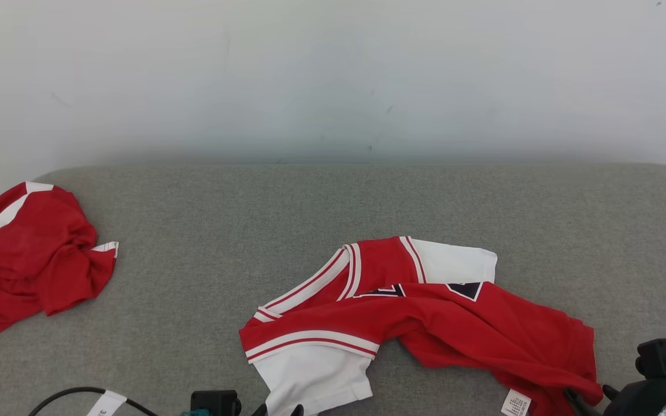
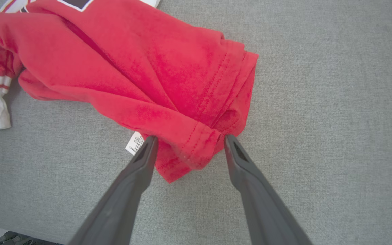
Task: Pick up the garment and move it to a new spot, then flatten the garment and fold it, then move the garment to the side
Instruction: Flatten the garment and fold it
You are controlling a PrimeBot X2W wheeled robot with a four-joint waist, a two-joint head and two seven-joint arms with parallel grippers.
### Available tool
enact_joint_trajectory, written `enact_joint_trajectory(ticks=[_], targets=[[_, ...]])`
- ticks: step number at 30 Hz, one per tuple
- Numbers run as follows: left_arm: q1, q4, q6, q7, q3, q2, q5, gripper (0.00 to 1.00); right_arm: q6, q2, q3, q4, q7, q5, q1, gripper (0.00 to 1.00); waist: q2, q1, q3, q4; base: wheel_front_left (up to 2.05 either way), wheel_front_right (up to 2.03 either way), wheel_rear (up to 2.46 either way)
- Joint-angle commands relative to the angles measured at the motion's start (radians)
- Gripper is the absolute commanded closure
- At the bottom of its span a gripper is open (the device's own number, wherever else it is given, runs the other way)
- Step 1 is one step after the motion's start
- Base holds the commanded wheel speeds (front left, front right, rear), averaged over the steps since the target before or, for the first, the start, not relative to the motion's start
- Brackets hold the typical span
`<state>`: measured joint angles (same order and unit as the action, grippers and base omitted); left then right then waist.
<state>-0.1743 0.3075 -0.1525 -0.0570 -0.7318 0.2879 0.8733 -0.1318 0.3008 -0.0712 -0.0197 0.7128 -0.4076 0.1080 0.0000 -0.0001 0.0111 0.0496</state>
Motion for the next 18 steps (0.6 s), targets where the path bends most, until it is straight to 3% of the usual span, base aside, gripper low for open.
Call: enact_joint_trajectory(ticks=[1, 10, 17, 18], targets=[[0.005, 0.01, 0.002, 0.003, 0.001, -0.008, 0.012, 0.0, 0.002, -0.003, -0.008, -0.008, 0.004, 0.009, 0.016, 0.0, 0.0, 0.0001, 0.003, 0.001, 0.0, 0.0, 0.0], [-0.004, 0.09, -0.012, 0.003, 0.02, -0.044, 0.045, 0.0, 0.002, -0.009, -0.034, -0.023, 0.017, 0.042, 0.015, 0.0, 0.0, 0.0001, 0.005, 0.001, 0.0, 0.0, 0.0], [-0.024, 0.134, 0.007, -0.01, 0.006, -0.052, 0.045, 0.0, 0.002, -0.016, -0.015, -0.023, 0.015, 0.062, 0.001, 0.0, 0.0, 0.0001, -0.004, 0.002, 0.0, 0.0, 0.0], [-0.026, 0.137, 0.008, -0.009, 0.005, -0.052, 0.044, 0.09, 0.002, -0.017, -0.014, -0.025, 0.016, 0.064, 0.001, 0.0, 0.0, 0.0001, -0.005, 0.002, 0.0, 0.0, 0.0]])
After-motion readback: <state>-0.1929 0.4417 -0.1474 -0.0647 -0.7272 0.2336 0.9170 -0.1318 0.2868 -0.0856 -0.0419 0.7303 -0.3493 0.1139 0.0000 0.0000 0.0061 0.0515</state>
